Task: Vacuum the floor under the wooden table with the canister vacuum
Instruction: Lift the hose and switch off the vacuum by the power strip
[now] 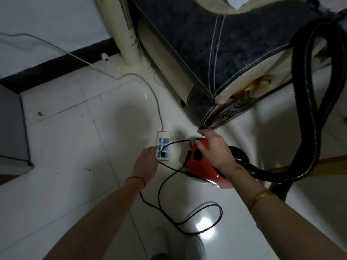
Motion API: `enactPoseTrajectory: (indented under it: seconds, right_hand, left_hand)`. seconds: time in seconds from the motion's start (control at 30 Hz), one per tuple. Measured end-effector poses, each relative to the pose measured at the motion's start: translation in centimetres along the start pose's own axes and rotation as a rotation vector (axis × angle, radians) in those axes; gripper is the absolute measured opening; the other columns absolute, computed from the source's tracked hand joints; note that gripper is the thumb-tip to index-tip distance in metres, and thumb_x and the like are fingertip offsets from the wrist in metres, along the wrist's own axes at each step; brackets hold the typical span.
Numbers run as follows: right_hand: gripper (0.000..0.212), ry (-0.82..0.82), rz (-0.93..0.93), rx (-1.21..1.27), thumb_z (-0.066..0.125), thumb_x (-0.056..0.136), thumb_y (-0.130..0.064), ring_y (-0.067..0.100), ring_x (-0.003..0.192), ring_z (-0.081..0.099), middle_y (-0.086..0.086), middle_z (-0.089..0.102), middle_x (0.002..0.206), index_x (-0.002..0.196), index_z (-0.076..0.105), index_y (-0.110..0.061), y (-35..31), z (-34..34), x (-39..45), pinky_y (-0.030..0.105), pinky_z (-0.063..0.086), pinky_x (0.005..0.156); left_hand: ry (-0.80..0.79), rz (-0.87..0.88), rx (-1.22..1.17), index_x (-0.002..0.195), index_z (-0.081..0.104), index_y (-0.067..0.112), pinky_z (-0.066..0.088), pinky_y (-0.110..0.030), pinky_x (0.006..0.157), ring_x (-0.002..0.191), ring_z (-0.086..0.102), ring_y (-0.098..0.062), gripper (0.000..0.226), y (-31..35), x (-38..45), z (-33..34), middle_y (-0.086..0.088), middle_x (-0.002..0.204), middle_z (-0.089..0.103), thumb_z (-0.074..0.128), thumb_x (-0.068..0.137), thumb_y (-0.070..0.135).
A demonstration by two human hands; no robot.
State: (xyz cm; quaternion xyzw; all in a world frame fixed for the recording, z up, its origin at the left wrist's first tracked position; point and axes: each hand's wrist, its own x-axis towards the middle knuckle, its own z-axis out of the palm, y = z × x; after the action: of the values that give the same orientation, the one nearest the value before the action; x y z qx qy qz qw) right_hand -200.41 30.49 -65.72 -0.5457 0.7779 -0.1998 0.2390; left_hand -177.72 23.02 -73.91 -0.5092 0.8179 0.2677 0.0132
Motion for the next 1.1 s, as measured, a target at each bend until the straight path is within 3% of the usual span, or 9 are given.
enactPoseTrajectory:
  seconds: [0.13,0.27,0.5,0.73,0.87,1.1]
  right_hand:
    - [0.037,-0.114,-0.081,-0.098,0.053,0.095,-0.028,0.022,0.111,0.057,0.007,0.058,0.126,0.128,0.054,-0.012,0.8,6.8,1.5,0.029,0.043,0.092]
    - [0.035,-0.188,-0.208,-0.211,0.052,0.095,-0.025,0.026,0.114,0.055,0.011,0.058,0.125,0.126,0.054,-0.009,1.7,13.3,3.4,0.033,0.042,0.095]
    - [0.029,-0.137,-0.452,-0.509,0.048,0.094,-0.027,0.026,0.109,0.052,0.01,0.058,0.117,0.116,0.055,-0.009,2.7,21.8,8.6,0.031,0.035,0.097]
    - [0.02,-0.219,-0.47,-0.918,0.049,0.092,-0.017,0.027,0.11,0.054,0.007,0.063,0.114,0.108,0.061,-0.013,2.1,25.1,11.6,0.034,0.036,0.095]
    - [0.018,-0.217,-0.486,-0.894,0.047,0.092,-0.015,0.027,0.104,0.059,0.008,0.066,0.108,0.102,0.063,-0.013,2.1,24.4,11.7,0.033,0.038,0.086]
    - [0.015,-0.219,-0.41,-0.838,0.051,0.089,-0.015,0.027,0.098,0.062,0.008,0.067,0.104,0.1,0.062,-0.015,1.8,24.2,11.2,0.029,0.029,0.076]
  left_hand:
    - [0.005,-0.001,-0.018,0.146,0.032,0.011,0.028,-0.028,0.11,0.134,0.035,-0.021,0.052,-4.6,0.9,3.2,-0.008,0.147,0.036,0.045,0.096,0.011]
    - [0.005,0.014,-0.018,0.147,0.031,0.013,0.031,-0.028,0.11,0.134,0.035,-0.018,0.056,-8.5,2.7,7.3,-0.006,0.148,0.035,0.051,0.095,0.018]
    - [0.091,0.124,-0.03,0.145,0.034,0.01,0.03,-0.028,0.109,0.136,0.034,-0.022,0.061,-11.6,6.7,13.4,-0.008,0.148,0.036,0.058,0.092,0.027]
    - [0.109,0.177,-0.013,0.15,0.025,0.015,0.022,-0.024,0.112,0.14,0.027,-0.018,0.07,-13.1,10.1,17.0,-0.003,0.153,0.03,0.06,0.09,0.027]
    - [0.111,0.214,-0.024,0.146,0.034,0.016,0.03,-0.027,0.108,0.133,0.037,-0.02,0.066,-12.9,10.7,18.3,-0.001,0.148,0.037,0.063,0.088,0.028]
    - [0.12,0.194,-0.091,0.145,0.038,0.014,0.029,-0.025,0.11,0.134,0.036,-0.02,0.063,-12.9,11.0,19.1,-0.003,0.148,0.039,0.064,0.088,0.017]
